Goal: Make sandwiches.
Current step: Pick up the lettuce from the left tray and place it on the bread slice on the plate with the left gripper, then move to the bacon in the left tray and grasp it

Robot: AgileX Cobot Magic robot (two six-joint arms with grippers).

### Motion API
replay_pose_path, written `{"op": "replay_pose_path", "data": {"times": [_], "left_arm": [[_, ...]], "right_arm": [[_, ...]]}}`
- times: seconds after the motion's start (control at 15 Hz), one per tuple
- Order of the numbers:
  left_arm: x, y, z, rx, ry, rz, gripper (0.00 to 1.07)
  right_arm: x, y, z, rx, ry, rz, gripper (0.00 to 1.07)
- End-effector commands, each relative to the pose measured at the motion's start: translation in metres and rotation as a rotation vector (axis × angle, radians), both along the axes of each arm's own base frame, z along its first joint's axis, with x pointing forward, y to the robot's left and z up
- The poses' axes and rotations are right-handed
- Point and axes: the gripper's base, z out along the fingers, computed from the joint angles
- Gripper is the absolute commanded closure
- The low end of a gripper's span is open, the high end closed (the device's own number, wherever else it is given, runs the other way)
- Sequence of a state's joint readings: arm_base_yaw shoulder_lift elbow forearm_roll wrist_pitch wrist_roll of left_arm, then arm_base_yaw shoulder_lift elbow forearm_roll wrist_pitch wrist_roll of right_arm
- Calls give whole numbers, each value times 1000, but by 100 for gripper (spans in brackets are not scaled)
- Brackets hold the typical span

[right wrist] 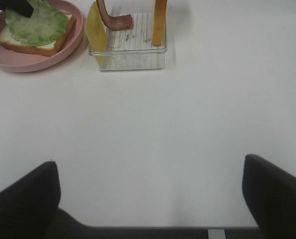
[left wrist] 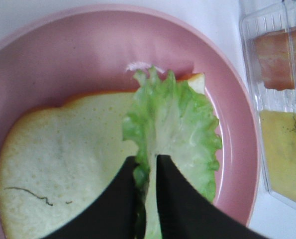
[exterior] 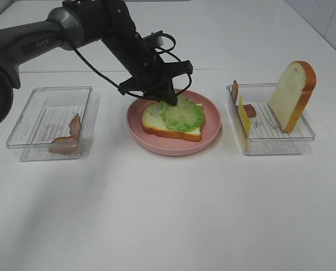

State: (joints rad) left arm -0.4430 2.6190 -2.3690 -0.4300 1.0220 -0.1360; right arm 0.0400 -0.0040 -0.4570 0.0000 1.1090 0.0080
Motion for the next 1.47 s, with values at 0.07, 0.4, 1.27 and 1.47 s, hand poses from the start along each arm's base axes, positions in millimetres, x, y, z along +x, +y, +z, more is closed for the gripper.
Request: {"op": "replay_pose_path", "data": {"times": [0.07, 0.4, 1.27, 1.47], "left_arm": [[0, -3, 1, -5, -14, -4, 64], [-3, -3, 6, 5, 16, -28, 15], [-21, 28, 177, 148, -321, -41, 15], [-36, 39, 196, 192, -315, -35, 15]], "right_arm": [[-4, 0, 0, 0, -33, -2, 11], [-4, 0, 0, 0, -33, -2, 11], [-4, 0, 0, 0, -33, -2, 11], [-4, 0, 0, 0, -33, -2, 11]]}}
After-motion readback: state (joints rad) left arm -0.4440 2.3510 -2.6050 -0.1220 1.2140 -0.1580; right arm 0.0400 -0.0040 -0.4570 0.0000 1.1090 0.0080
